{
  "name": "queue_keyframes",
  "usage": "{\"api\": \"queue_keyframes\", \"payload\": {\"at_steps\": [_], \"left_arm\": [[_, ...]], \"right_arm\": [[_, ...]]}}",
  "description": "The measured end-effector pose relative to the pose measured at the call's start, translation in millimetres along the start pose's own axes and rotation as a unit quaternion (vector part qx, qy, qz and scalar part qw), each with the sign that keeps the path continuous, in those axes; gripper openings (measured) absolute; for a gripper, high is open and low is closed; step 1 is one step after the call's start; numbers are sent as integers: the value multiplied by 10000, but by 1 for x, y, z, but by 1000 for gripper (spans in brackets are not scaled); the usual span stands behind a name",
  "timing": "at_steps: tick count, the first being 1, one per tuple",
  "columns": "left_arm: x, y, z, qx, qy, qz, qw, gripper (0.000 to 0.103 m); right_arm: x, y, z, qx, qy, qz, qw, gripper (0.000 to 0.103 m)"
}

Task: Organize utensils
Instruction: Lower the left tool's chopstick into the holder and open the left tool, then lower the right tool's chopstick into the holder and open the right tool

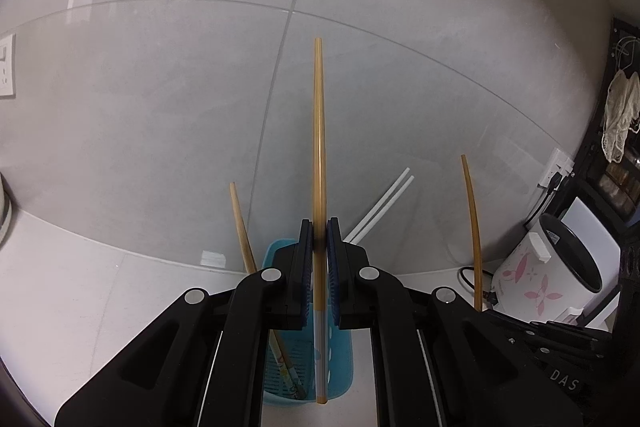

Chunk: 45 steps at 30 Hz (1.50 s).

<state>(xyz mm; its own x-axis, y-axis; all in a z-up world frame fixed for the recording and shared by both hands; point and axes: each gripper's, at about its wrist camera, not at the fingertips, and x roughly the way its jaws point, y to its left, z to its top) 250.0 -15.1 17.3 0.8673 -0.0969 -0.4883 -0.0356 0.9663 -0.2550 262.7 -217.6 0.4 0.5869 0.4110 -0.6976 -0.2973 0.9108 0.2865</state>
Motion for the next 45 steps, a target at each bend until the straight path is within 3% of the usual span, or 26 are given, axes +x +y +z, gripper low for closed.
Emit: {"api": "queue_keyframes", "payload": {"at_steps": [15,31,33,34,36,41,45], "left_arm": [[18,4,-18,115,-55,163,9998,7],[27,8,-31,13,341,268,9991,9],[23,9,-28,-3,357,310,9989,19],[18,12,-27,-45,345,321,9989,31],[9,16,-25,-105,337,353,9988,37],[-16,25,-22,-113,388,452,9982,74],[-30,31,-22,-24,538,543,9971,86]], "right_arm": [[14,8,-4,-56,121,129,9998,6],[17,7,-7,17,176,126,9998,6],[15,7,-7,36,154,145,9998,6],[14,6,-6,35,146,153,9998,6],[12,7,-5,7,115,163,9998,6],[7,13,-1,-84,-7,274,9996,6],[6,23,4,-134,-159,447,9988,6]]}}
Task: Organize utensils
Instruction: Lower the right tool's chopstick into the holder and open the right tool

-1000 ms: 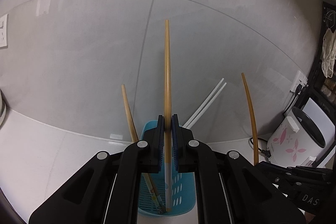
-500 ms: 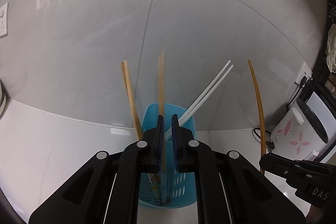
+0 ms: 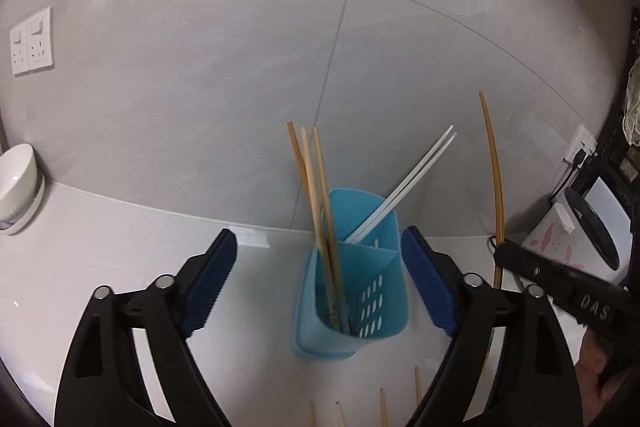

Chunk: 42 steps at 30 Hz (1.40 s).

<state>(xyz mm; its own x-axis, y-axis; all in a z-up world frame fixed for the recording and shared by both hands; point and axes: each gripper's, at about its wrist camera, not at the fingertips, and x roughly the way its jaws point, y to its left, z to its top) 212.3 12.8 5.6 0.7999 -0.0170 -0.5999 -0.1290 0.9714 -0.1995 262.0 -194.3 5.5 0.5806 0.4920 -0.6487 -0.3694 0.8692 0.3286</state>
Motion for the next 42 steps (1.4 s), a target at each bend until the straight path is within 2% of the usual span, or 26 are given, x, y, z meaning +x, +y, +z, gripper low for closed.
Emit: {"api": "queue_keyframes", "payload": {"at_steps": [4,11,19,31,42], "left_arm": [[-12,4,1,10,16,113,9999,96],[-21,21,-1,-67,189,338,9992,97],[-9,29,-4,-111,471,430,9979,97],[6,37,-7,-25,584,537,9968,97],[16,41,-17,-38,727,578,9957,97]], "right_arm": [[-1,13,8,-91,-206,210,9995,6],[3,36,22,-327,-369,391,9980,6],[17,48,30,-461,-488,539,9963,6],[38,51,20,-605,-797,444,9940,6],[62,58,1,-937,-706,182,9929,6]]}}
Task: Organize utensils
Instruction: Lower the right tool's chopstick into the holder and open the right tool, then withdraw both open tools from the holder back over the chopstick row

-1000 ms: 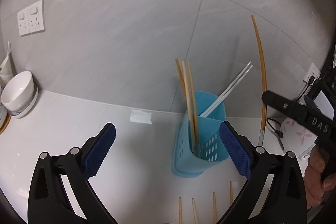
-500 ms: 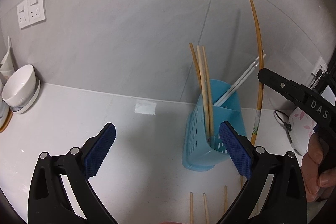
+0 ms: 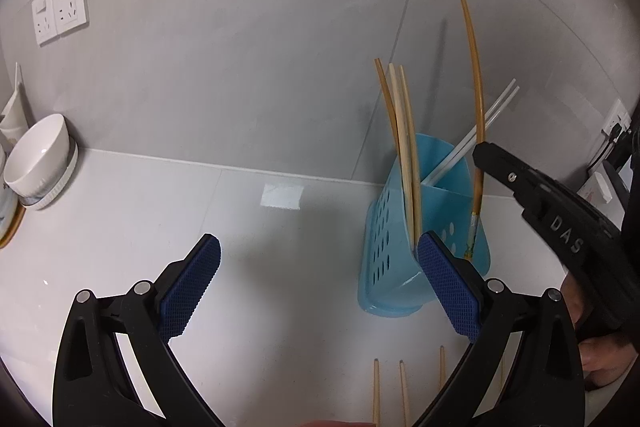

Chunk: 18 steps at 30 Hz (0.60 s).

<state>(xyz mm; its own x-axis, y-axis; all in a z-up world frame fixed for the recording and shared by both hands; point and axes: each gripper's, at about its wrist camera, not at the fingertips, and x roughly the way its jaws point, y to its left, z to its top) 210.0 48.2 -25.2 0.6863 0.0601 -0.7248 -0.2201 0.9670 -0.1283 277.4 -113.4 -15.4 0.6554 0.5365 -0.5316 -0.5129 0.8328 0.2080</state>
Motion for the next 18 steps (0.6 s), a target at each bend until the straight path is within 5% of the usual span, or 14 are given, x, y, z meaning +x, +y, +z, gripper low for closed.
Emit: {"api": "queue_keyframes", "payload": {"at_steps": [13,16,18], "left_arm": [[7,-4,-3,38,27,27,10000,97],[6,-4,-2,44,16,28,10000,97],[6,-3,-2,54,13,36,10000,97]], "right_arm": [[15,4,-18,-311,234,-232,9990,7],[10,7,-16,-413,234,-350,9983,12],[4,8,-13,-497,201,-448,9976,24]]}}
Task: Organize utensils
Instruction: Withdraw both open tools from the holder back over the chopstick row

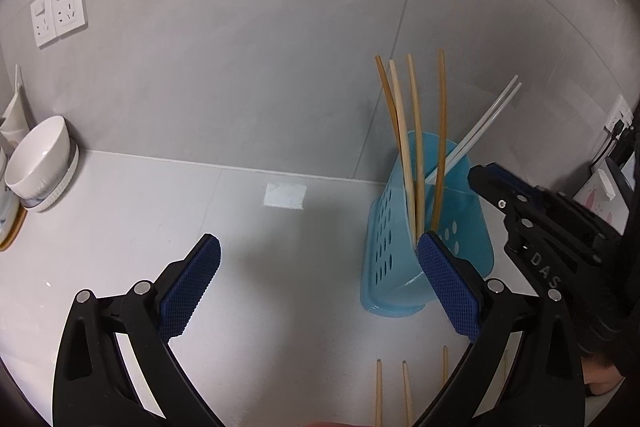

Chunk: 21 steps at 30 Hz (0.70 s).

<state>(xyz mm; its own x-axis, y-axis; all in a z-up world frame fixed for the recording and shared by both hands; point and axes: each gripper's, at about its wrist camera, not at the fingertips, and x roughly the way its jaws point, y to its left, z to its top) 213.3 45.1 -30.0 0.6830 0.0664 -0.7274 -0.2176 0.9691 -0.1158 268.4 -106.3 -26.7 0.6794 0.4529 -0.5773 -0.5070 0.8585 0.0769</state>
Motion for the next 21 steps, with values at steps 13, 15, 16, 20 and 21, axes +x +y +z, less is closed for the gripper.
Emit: {"api": "queue_keyframes", "payload": {"at_steps": [13,15,16,20,21], "left_arm": [[-11,-5,-4,47,-40,-17,10000,97],[-13,-7,-6,58,-18,-29,10000,97],[-15,-7,-8,61,-10,-37,10000,97],[-22,-13,-14,136,47,-64,9999,97],[-23,-15,-16,171,79,-67,9998,97]], "right_arm": [[-46,-26,0,332,60,-249,9991,90],[-52,-31,-4,397,165,-294,9986,95],[-55,-34,-6,461,261,-363,9979,95],[-68,-45,-19,581,490,-535,9957,95],[-70,-45,-21,573,552,-516,9955,95]]}}
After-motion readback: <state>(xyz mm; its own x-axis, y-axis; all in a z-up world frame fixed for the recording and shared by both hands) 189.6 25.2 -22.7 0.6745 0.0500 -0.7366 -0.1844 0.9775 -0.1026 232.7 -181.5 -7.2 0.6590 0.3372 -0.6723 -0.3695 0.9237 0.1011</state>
